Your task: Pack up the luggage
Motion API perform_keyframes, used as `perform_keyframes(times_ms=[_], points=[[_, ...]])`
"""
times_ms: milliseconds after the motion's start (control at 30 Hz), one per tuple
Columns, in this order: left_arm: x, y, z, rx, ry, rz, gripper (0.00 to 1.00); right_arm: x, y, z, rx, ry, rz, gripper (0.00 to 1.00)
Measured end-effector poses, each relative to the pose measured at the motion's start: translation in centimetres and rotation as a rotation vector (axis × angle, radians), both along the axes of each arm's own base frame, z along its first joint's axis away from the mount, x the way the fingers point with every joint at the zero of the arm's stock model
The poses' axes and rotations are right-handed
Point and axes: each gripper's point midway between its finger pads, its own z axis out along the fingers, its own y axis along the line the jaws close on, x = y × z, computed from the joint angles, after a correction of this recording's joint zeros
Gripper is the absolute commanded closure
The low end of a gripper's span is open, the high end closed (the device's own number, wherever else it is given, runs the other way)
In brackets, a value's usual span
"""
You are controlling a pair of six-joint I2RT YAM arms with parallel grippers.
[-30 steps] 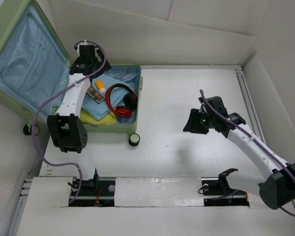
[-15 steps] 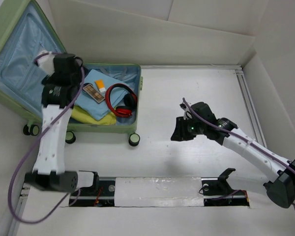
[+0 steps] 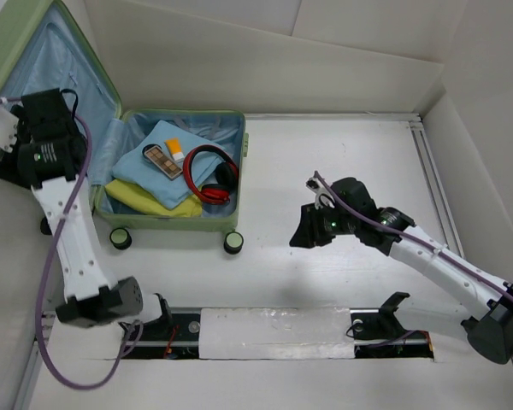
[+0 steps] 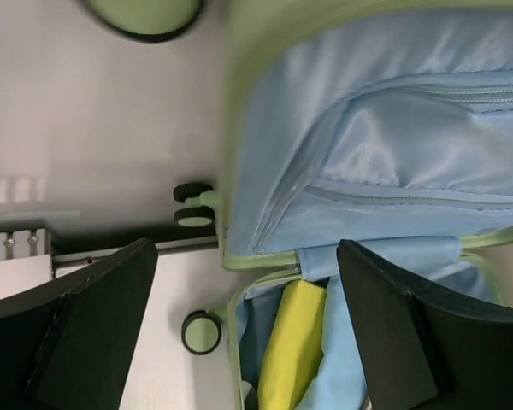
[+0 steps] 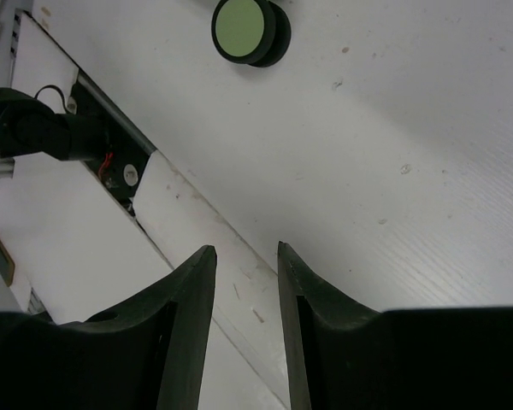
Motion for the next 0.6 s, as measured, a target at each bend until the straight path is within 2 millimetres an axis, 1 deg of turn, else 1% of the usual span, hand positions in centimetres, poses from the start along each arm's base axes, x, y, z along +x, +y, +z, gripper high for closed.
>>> perform_keyframes(times_ms=[33, 67, 167, 200, 233, 267, 300, 367, 500, 600], points=[[1.4, 0.7, 0.0, 0.005, 0.037, 0.011, 0.16, -0.1, 0.1, 0.0, 0.001, -0.001, 0.006, 0.59], [1.9, 1.0, 0.0, 0.007, 0.043, 0.014, 0.16, -0.2, 0.1, 0.0, 0.002, -0.001, 0.012, 0.59], [4.8, 2.3, -0.4, 0.003, 0.097, 0.028, 0.21, -0.4, 0.2, 0.0, 0.002, -0.003, 0.023, 0.59], [5.3, 3.0, -0.7, -0.013, 0.100, 0.032, 0.24, -0.4, 0.3, 0.0, 0.001, -0.004, 0.026, 0.59], [5.2, 3.8, -1.2, -0.031, 0.104, 0.047, 0.24, -0.5, 0.3, 0.0, 0.001, -0.005, 0.027, 0.59], [4.7, 4.9, -1.8, -0.060, 0.095, 0.070, 0.26, -0.5, 0.3, 0.0, 0.001, -0.006, 0.030, 0.59], [4.1, 5.4, -2.4, -0.097, 0.087, 0.077, 0.26, -0.6, 0.3, 0.0, 0.000, -0.009, 0.033, 0.59], [3.0, 4.9, -2.7, -0.133, 0.072, 0.057, 0.26, -0.7, 0.4, 0.0, -0.001, -0.010, 0.039, 0.59], [1.4, 4.6, -2.2, -0.152, 0.050, 0.058, 0.26, -1.0, 0.6, -0.1, -0.005, -0.012, 0.055, 0.59], [1.4, 4.3, -2.4, -0.155, 0.052, 0.049, 0.26, -1.2, 0.8, -0.2, -0.008, -0.012, 0.067, 0.59]])
